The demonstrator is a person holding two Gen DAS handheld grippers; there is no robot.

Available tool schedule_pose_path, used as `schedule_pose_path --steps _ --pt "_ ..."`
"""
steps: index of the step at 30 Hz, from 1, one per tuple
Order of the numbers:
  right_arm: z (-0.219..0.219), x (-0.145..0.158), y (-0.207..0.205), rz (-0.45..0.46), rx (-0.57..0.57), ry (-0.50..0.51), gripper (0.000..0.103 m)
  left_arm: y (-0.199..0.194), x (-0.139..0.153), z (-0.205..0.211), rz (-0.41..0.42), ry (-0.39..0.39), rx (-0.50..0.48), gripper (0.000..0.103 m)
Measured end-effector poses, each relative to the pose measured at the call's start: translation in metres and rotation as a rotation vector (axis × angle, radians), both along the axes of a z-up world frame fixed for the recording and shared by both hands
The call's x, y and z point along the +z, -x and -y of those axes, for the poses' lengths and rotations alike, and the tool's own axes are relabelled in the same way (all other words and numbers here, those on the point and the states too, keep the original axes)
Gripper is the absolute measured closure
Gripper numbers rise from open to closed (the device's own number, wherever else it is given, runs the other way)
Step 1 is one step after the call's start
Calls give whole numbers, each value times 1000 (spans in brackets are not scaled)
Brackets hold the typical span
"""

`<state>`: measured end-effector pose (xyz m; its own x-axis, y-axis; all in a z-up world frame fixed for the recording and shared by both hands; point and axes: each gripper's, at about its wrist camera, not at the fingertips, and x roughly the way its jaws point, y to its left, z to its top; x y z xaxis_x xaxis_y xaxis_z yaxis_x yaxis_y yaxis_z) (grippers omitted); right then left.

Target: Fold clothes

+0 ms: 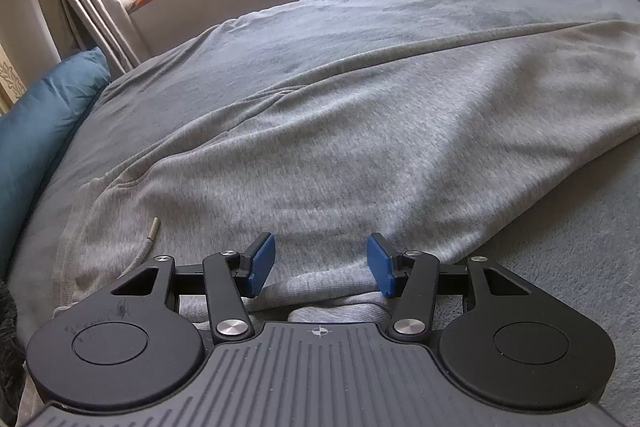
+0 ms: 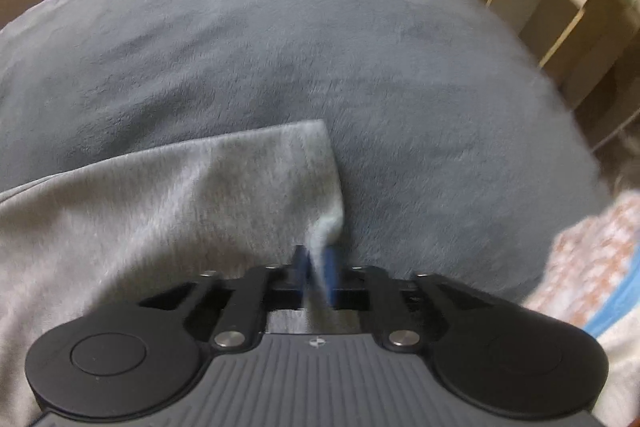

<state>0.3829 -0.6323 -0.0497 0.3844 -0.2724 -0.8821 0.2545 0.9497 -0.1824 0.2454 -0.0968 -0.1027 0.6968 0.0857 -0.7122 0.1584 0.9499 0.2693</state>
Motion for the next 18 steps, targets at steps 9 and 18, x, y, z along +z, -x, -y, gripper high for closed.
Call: schedule_pose_path --steps 9,18 --pt "-13 -10 8 -8 16 290 84 0 2 -1 -6 9 5 52" --pt "-48 26 61 32 234 120 79 1 1 -3 -1 17 -4 52"
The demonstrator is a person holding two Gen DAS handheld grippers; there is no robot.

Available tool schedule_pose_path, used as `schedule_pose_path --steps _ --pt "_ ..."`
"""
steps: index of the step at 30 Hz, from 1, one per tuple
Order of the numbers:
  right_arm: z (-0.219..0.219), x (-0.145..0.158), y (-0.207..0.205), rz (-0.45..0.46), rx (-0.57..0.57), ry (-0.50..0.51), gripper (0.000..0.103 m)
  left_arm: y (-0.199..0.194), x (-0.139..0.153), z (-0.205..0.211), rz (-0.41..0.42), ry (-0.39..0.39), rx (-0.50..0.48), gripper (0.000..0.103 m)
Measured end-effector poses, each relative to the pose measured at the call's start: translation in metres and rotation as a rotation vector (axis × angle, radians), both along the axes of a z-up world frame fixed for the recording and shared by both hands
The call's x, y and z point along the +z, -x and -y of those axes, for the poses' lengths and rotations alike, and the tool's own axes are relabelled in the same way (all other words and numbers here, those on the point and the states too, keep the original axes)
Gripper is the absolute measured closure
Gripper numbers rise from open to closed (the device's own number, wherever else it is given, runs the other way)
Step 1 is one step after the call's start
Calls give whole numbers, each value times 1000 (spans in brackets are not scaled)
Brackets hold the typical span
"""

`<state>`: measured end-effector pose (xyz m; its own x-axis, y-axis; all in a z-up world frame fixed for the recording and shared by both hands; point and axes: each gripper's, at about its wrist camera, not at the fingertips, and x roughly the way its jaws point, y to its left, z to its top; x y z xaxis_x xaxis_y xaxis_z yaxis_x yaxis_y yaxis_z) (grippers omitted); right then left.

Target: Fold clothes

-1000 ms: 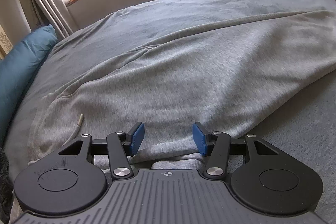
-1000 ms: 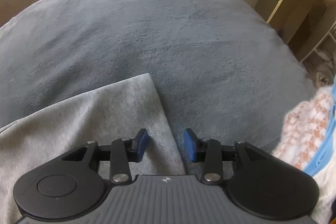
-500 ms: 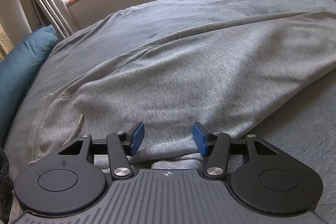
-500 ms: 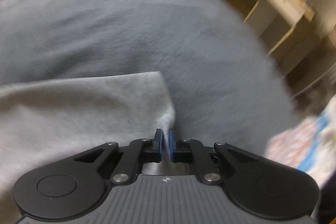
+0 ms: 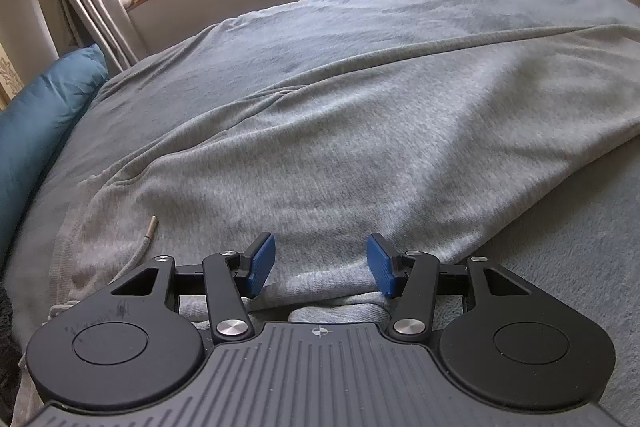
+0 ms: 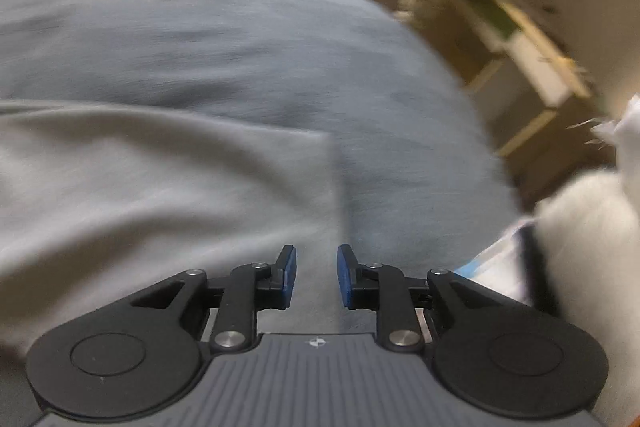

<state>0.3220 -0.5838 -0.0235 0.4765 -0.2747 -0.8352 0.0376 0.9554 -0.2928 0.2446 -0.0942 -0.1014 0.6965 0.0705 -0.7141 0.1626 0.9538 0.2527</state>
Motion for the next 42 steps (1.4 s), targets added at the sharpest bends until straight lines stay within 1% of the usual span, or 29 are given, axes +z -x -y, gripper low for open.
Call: schedule_pose_path --steps 2,5,6,9,11,13,15,18,21,24,26,28,30,32,33,34,35,36,38,40,42 --pt "-9 -10 6 -57 65 -13 79 0 1 0 -1 -2 -2 52" --pt "-13 -33 19 -178 122 77 79 0 1 -1 -1 4 1 52" --pt "-10 -40 28 -222 131 111 79 0 2 -2 -1 8 3 52" --pt "-2 -38 54 -271 134 155 78 1 2 -3 1 13 3 52" --pt "4 -41 63 -338 118 237 79 1 2 -2 0 8 0 52" --pt "6 -40 70 -331 120 334 79 1 3 -2 -2 6 -3 52" --pt "5 -26 72 -249 96 323 78 1 3 -2 -3 4 -4 52" --pt "4 -2 69 -110 28 209 78 1 3 -1 -1 -3 -3 52" --pt "19 13 72 -16 -176 -60 76 2 4 0 -3 -6 2 52" --pt "51 18 95 101 -497 -462 59 3 5 1 -5 -13 2 52" --pt "66 9 123 185 -711 -759 59 4 5 2 -5 -17 2 52" --pt "73 -6 137 241 -857 -913 58 4 5 2 -5 -19 3 52" --pt "77 -21 140 272 -954 -945 58 4 5 3 -6 -22 4 52" --pt "82 -37 143 300 -1046 -965 60 4 5 3 -6 -25 5 52" --pt "84 -44 144 315 -1092 -974 63 4 5 3 -6 -25 5 52" --pt "86 -48 145 346 -1115 -982 68 5 6 3 -6 -23 5 52" --pt "87 -48 144 378 -1127 -970 74 5 6 2 -7 -20 7 52" --pt "86 -44 139 398 -1114 -940 82 5 6 2 -8 -18 9 52" --pt "78 -26 122 425 -1035 -874 92 4 6 2 -10 -15 11 52" --pt "68 5 105 499 -896 -834 94 4 6 2 -10 -14 9 52" --pt "53 45 93 591 -724 -756 95 4 6 2 -10 -13 8 52"
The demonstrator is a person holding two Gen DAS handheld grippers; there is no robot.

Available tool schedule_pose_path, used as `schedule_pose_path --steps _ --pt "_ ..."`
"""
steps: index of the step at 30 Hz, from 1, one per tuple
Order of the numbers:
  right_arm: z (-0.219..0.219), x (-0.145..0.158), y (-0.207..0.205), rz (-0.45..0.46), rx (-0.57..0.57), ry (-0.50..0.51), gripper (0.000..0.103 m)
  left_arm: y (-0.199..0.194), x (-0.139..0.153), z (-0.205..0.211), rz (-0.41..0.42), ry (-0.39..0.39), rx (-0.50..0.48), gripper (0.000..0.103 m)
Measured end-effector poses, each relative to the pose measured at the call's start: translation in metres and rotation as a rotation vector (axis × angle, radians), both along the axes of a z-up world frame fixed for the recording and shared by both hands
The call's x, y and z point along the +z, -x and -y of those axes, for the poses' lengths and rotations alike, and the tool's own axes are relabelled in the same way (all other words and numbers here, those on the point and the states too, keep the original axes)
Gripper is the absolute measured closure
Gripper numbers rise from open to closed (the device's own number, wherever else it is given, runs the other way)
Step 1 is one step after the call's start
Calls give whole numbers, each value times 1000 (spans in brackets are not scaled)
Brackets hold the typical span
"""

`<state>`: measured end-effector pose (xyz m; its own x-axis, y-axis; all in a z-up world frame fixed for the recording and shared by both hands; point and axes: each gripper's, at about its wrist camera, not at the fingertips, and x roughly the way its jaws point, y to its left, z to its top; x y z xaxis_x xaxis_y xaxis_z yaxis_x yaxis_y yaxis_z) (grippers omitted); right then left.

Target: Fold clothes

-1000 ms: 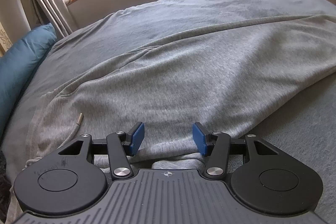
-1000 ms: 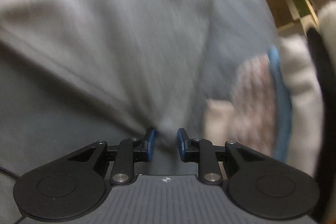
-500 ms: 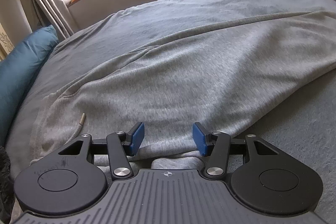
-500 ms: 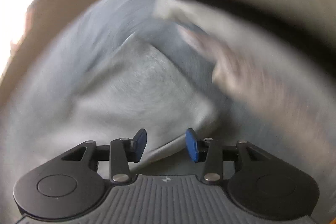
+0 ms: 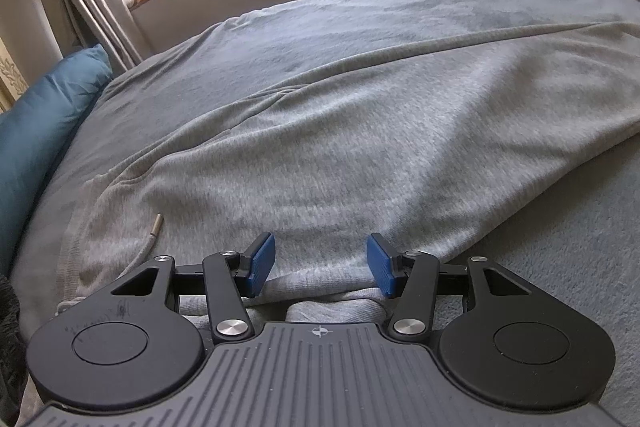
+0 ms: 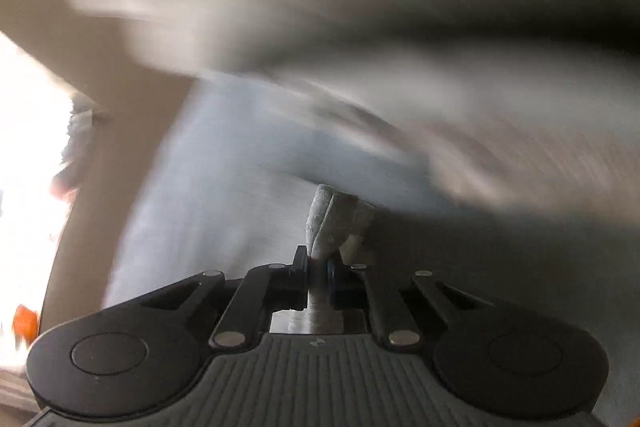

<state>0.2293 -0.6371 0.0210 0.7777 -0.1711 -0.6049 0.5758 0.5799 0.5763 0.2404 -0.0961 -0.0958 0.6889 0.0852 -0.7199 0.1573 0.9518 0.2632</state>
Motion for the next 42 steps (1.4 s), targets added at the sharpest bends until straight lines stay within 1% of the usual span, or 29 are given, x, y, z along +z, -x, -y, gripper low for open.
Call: schedule_pose_path --steps 1,3,5,9,10,11,12,13,14,15,16,18,20,21,24,26,27,32,33,34,37,40,42 --pt "-8 14 -1 28 41 73 95 0 0 -1 0 3 1 52" --pt "-18 25 4 32 80 161 95 0 -1 -2 1 9 2 52" --pt "-9 7 15 -39 44 126 95 1 -1 -3 2 15 2 52" --pt "29 -79 48 -207 -114 -194 93 1 -1 -4 2 14 -8 52" --pt "36 -93 58 -170 -152 -275 93 1 -1 -4 2 11 -11 52" --pt "43 -104 69 -113 -189 -355 92 1 0 -4 2 9 -13 52" --pt "44 -104 71 -108 -186 -364 90 1 0 -4 1 9 -14 52" --pt "44 -101 71 -115 -175 -356 85 1 0 -4 1 9 -14 52" --pt "42 -94 69 -138 -156 -316 80 1 0 -4 1 11 -12 52" --pt "39 -85 66 -168 -148 -257 67 1 0 -4 1 13 -10 52" --pt "36 -77 64 -200 -143 -195 58 1 0 -4 1 14 -8 52" --pt "25 -58 63 -268 -125 -38 58 0 -1 -4 1 15 -5 52" --pt "11 -44 62 -300 -61 107 58 0 -2 -4 3 11 -8 52" --pt "4 -38 62 -305 -18 173 58 0 -2 -4 5 9 -9 52" --pt "-22 -24 46 -257 145 319 58 0 -3 -3 7 -2 -14 52" --pt "-29 -18 18 -225 227 357 57 -1 -3 -1 7 -10 -15 52" --pt "-28 -17 1 -224 255 365 55 -1 -3 -1 8 -14 -15 52" --pt "-14 -38 -107 -279 337 387 51 0 -2 1 6 -26 -12 52" --pt "-10 -43 -122 -299 351 384 48 0 -2 1 6 -27 -14 52" --pt "-5 -47 -135 -322 366 378 47 0 -2 1 5 -28 -14 52" --pt "14 -65 -163 -373 329 358 47 -1 -2 2 2 -35 -17 52" --pt "26 -75 -176 -359 335 329 47 -2 -2 3 -2 -40 -16 51" --pt "30 -80 -180 -357 359 305 47 -3 -2 4 -2 -45 -15 51"
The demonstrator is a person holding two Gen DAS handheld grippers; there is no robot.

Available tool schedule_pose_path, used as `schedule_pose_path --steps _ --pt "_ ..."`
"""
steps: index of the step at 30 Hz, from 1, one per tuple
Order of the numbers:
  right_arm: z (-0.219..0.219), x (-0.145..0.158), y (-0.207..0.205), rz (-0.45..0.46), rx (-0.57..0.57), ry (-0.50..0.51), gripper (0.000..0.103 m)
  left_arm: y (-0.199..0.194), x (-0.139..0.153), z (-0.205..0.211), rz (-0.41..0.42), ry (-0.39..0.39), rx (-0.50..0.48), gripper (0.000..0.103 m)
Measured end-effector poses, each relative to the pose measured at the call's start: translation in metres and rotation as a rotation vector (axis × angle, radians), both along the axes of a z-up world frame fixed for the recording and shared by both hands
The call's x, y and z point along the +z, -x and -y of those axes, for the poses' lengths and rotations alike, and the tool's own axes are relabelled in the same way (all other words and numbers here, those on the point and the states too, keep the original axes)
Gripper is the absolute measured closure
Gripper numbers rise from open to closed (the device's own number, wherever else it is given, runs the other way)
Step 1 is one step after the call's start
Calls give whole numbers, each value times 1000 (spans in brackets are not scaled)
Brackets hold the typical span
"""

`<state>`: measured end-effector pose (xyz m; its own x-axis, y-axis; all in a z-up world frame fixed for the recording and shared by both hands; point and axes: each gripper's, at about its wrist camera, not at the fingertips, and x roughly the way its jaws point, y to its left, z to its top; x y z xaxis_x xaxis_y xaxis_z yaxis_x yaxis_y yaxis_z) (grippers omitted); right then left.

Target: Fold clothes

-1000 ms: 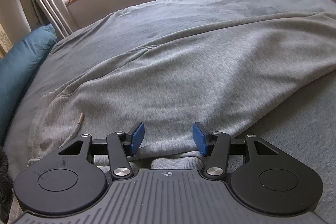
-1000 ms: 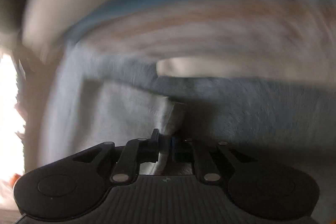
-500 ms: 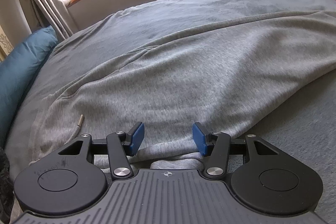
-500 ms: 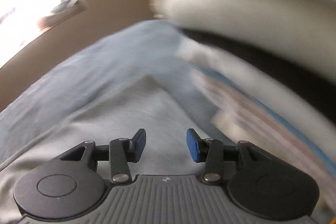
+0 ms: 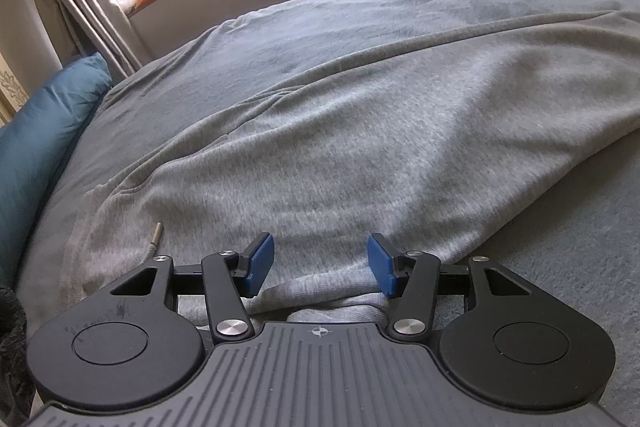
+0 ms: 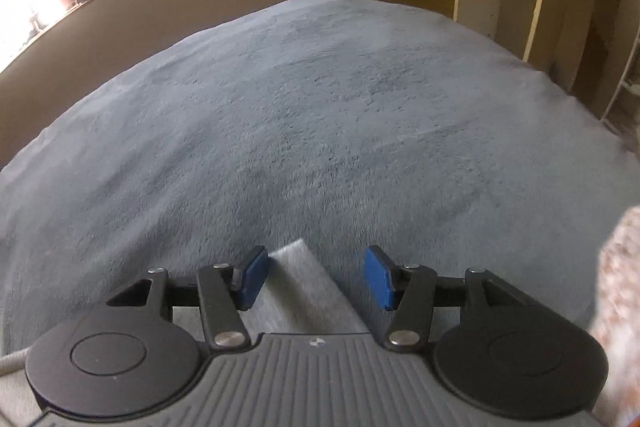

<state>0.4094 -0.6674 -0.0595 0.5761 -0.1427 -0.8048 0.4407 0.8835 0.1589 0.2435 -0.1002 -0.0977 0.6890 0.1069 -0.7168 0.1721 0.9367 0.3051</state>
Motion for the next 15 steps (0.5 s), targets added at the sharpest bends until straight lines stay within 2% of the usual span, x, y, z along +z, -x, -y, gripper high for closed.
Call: schedule_pose_path --steps 5,8,10,11,15 --pt "11 -11 -7 3 23 -52 47 -4 -1 2 5 -10 0 51" --pt "14 -12 -3 19 42 -90 65 -7 -2 1 2 -4 10 50" --pt "7 -9 0 25 76 -61 87 -9 -2 1 -1 4 20 50" --pt "3 -6 2 38 84 -34 93 -9 -1 0 -2 5 22 50" --pt "-13 10 7 119 110 109 96 -8 -1 1 -3 0 18 50"
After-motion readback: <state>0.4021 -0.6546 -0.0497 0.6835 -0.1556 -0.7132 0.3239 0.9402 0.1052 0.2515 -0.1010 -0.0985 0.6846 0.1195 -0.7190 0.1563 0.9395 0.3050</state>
